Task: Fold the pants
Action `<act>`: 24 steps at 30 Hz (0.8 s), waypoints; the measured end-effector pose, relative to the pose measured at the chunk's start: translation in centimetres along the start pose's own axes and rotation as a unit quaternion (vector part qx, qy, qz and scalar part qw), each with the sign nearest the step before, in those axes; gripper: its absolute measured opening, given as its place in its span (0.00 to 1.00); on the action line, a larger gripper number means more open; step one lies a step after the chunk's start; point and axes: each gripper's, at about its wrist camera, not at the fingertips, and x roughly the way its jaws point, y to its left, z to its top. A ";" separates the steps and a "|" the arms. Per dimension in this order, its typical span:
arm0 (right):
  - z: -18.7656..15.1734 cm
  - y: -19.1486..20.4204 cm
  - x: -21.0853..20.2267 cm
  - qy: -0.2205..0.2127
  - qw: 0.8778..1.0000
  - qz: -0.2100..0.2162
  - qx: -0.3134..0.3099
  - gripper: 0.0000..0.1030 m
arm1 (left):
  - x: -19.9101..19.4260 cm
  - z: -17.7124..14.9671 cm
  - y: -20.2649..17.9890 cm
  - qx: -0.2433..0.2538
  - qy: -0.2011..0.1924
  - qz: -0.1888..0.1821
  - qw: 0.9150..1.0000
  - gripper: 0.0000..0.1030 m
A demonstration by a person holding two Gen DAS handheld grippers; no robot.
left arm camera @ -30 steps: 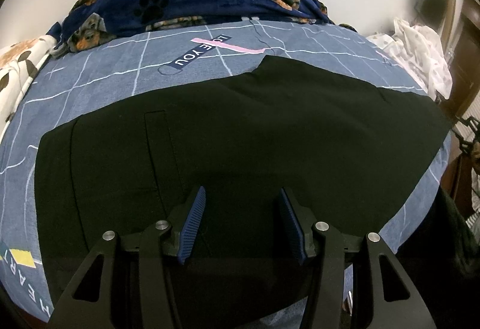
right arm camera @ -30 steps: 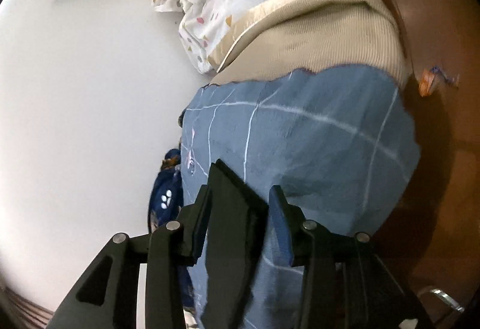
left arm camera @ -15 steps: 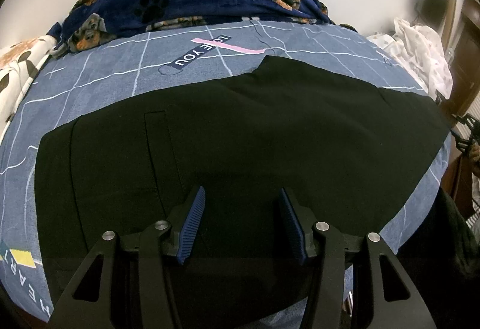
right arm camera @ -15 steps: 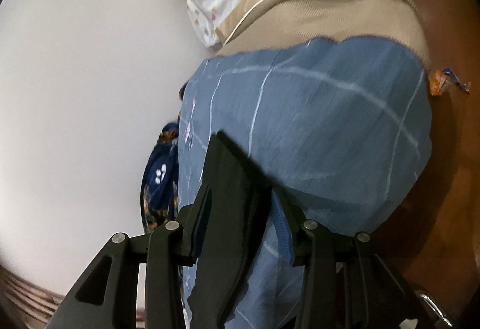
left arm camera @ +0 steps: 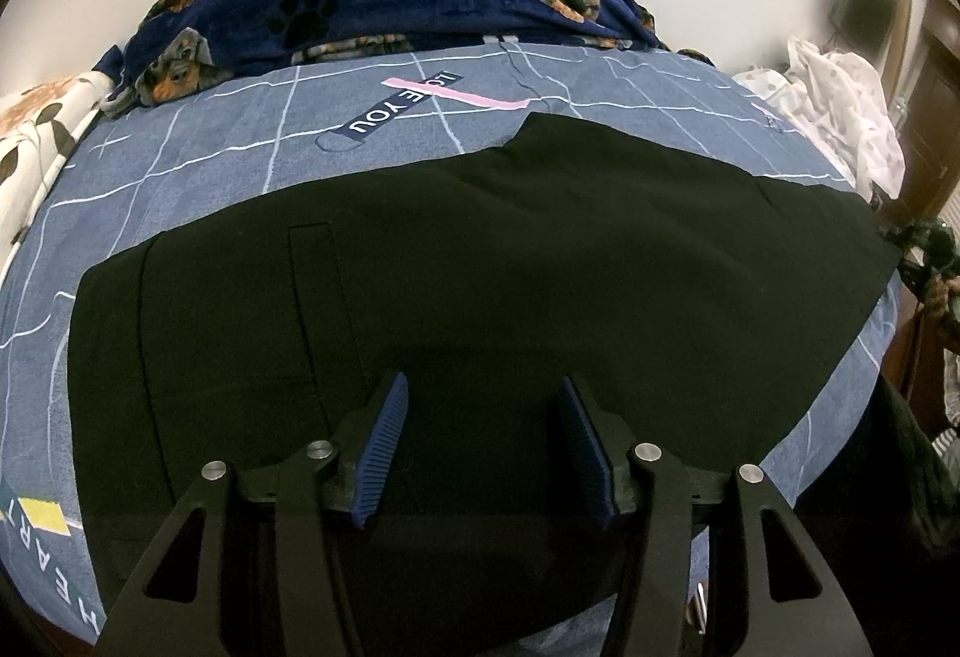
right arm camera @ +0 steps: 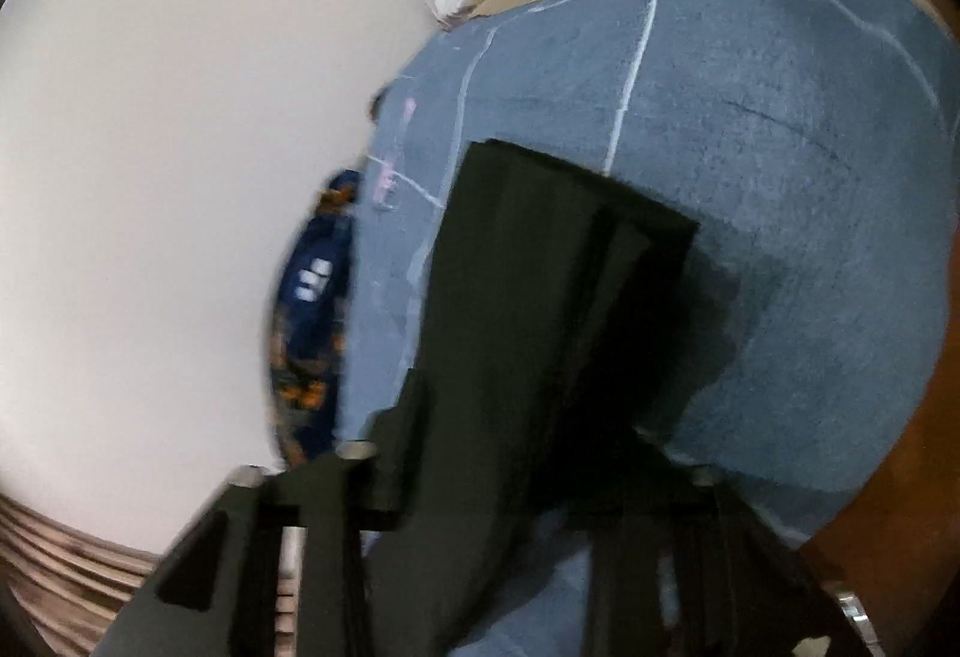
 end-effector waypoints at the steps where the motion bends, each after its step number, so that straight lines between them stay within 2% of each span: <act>1: -0.1 -0.1 -0.2 -0.002 1.000 0.002 0.000 0.02 | 0.0 0.0 0.0 0.001 0.000 0.001 1.000 0.53; 5: -0.4 1.1 -0.4 -0.014 0.999 -0.035 -0.032 0.02 | -0.2 0.3 -0.5 0.010 -0.002 0.018 1.000 0.53; 8: -0.4 0.9 -0.4 -0.015 0.999 -0.033 -0.020 0.03 | -0.7 0.7 -0.7 0.018 -0.013 0.042 0.999 0.53; 12: -0.5 1.0 -0.5 -0.023 0.999 -0.033 -0.012 0.03 | -1.7 1.4 0.6 -0.018 -0.032 0.052 0.998 0.53; 16: -0.5 1.0 -0.6 -0.025 0.999 -0.034 -0.007 0.04 | -2.4 2.0 1.7 -0.040 -0.046 0.083 0.995 0.53; 24: -0.5 2.3 -0.9 -0.029 0.999 -0.040 -0.011 0.05 | -2.9 2.1 2.2 -0.033 -0.057 0.134 0.989 0.54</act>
